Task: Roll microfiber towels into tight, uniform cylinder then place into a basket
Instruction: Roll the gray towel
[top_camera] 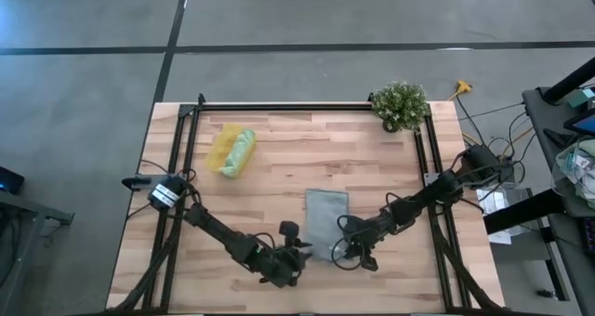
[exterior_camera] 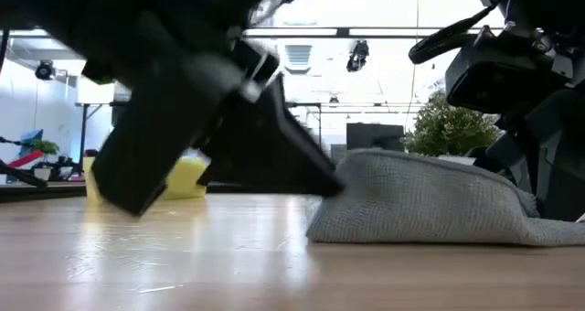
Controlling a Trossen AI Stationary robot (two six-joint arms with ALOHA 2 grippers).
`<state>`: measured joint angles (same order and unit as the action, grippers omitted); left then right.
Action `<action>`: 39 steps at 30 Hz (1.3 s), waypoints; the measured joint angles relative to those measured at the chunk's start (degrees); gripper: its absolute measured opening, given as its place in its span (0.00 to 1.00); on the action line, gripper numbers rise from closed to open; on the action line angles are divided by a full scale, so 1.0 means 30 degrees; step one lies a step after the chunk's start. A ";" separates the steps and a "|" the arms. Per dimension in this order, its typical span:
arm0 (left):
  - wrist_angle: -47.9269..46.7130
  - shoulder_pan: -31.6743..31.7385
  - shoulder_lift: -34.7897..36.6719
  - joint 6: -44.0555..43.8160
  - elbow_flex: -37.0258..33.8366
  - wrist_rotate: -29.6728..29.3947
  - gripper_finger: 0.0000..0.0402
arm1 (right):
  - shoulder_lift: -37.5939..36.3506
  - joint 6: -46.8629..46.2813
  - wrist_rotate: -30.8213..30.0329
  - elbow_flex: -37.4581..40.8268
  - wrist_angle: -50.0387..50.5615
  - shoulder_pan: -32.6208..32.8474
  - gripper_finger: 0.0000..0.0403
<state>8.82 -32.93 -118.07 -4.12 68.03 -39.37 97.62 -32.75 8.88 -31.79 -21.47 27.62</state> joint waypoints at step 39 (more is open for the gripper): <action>0.7165 -0.0076 0.1805 0.5983 -0.1635 0.8602 0.28 | 0.0000 0.0492 0.0000 -0.0007 -0.0036 0.0000 0.02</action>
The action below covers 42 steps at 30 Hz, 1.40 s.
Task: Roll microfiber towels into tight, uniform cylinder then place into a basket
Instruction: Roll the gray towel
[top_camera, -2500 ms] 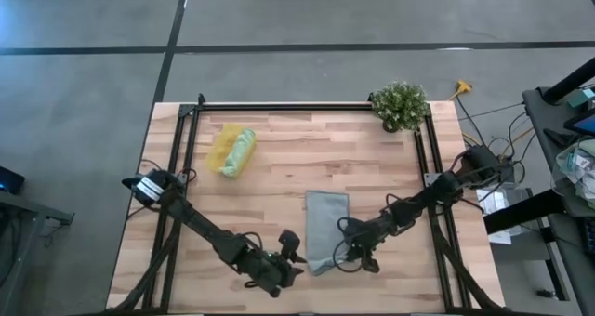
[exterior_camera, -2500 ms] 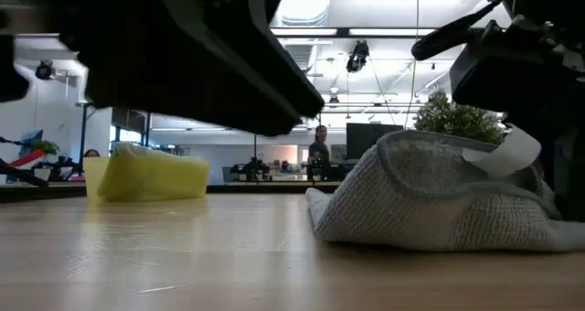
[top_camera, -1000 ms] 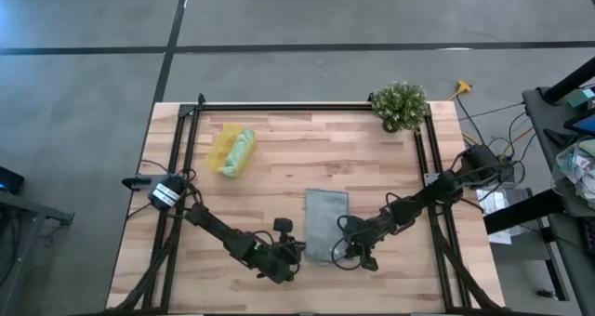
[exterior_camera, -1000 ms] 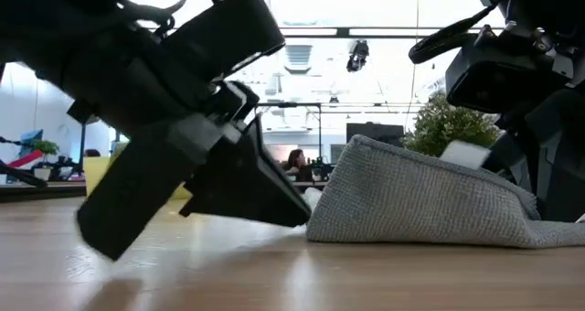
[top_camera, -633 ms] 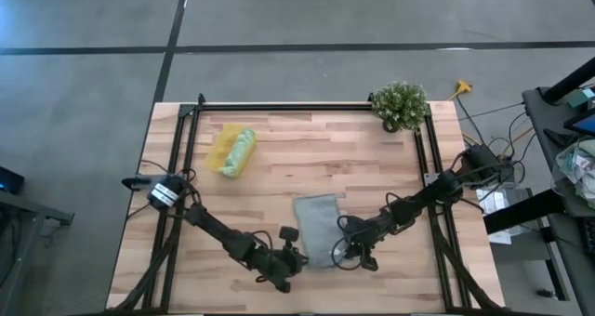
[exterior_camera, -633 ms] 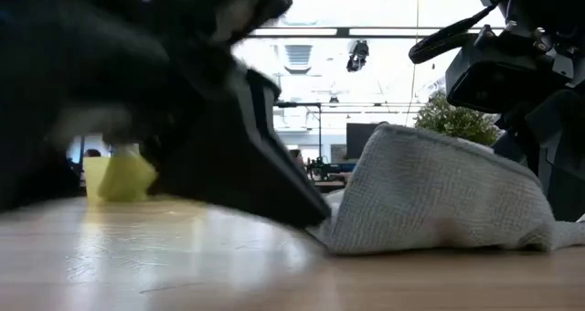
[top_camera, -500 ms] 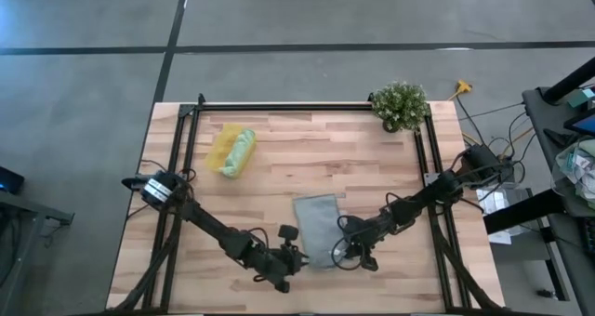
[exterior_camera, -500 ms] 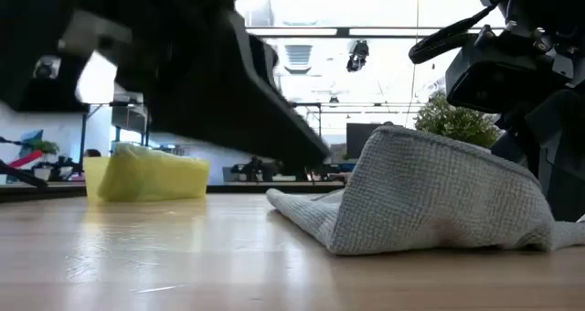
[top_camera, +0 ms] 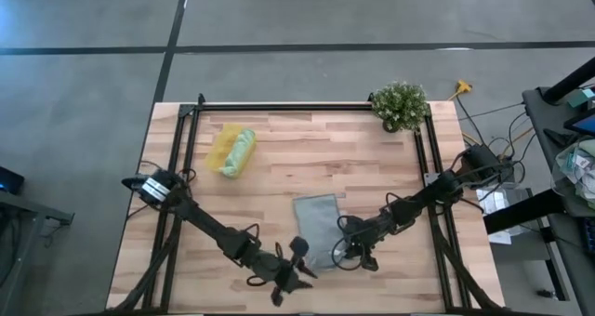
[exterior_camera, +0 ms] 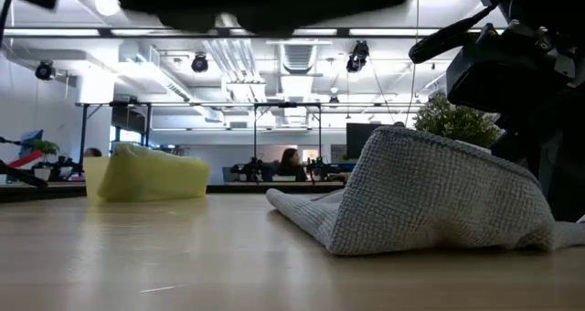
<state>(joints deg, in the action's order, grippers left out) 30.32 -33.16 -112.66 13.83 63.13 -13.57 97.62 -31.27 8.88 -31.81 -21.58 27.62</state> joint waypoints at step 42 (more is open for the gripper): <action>-0.6687 0.0919 -0.0383 -0.4017 0.1802 -0.0959 0.28 | -0.2783 0.1260 -0.0025 0.0007 0.0754 0.0000 0.02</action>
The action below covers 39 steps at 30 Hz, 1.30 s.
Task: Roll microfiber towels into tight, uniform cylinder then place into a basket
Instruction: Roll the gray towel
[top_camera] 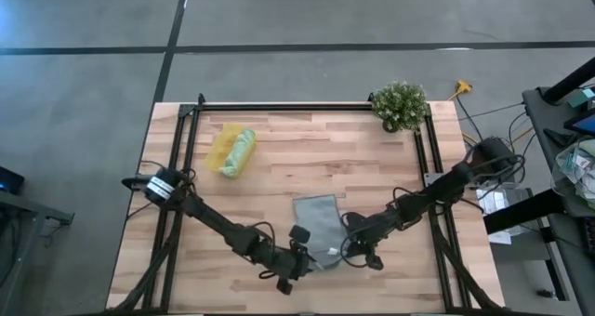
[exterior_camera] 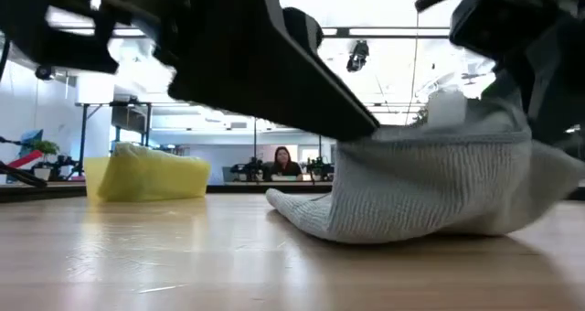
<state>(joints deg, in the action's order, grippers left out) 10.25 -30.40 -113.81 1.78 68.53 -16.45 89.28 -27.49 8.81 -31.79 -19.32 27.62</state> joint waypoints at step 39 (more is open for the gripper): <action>-0.8931 -0.0160 -0.0198 0.7548 0.6139 -0.1102 0.43 | -0.0190 0.0374 -0.0157 0.0000 -0.0085 0.0000 0.02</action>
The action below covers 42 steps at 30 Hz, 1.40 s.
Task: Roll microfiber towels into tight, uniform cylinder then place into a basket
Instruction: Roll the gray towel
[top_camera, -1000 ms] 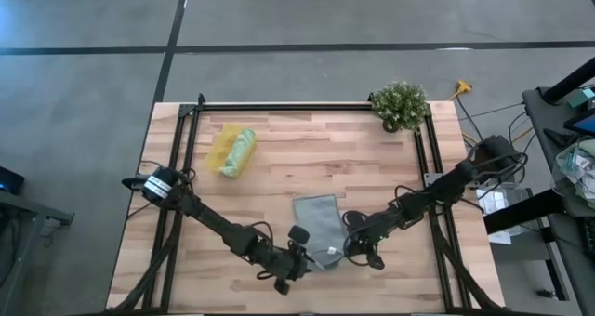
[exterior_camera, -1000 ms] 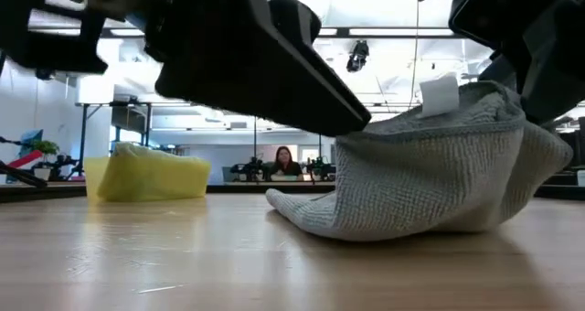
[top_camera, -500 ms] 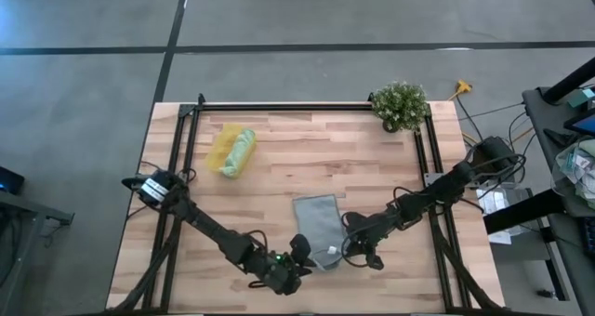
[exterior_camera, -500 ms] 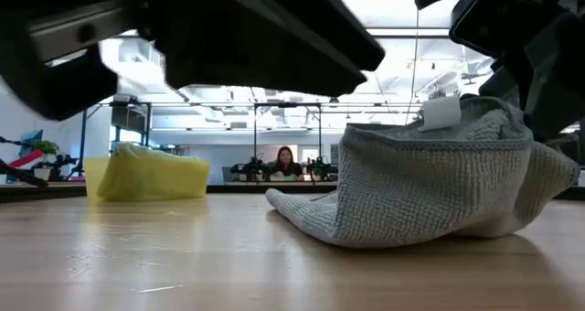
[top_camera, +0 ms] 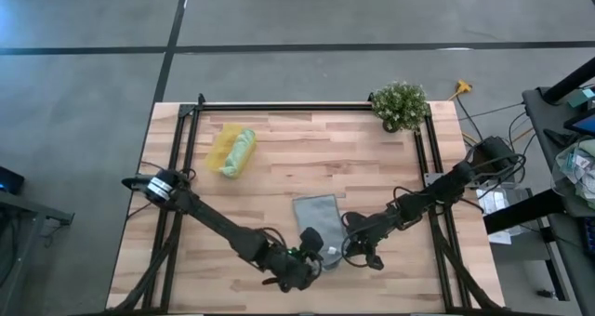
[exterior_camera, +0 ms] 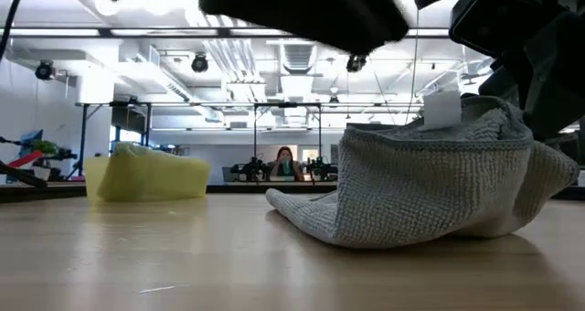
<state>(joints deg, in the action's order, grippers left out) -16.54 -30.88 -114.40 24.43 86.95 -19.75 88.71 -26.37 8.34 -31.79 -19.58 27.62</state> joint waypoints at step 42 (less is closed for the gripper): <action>-0.7145 -0.0092 -0.3377 -0.2644 0.5092 0.0504 0.00 | -0.0015 0.0015 -0.0457 -0.0007 0.1945 0.0204 0.02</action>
<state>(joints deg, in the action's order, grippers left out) -37.97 -31.16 -124.53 16.49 102.23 -18.24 88.66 -26.33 6.97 -31.81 -13.74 28.23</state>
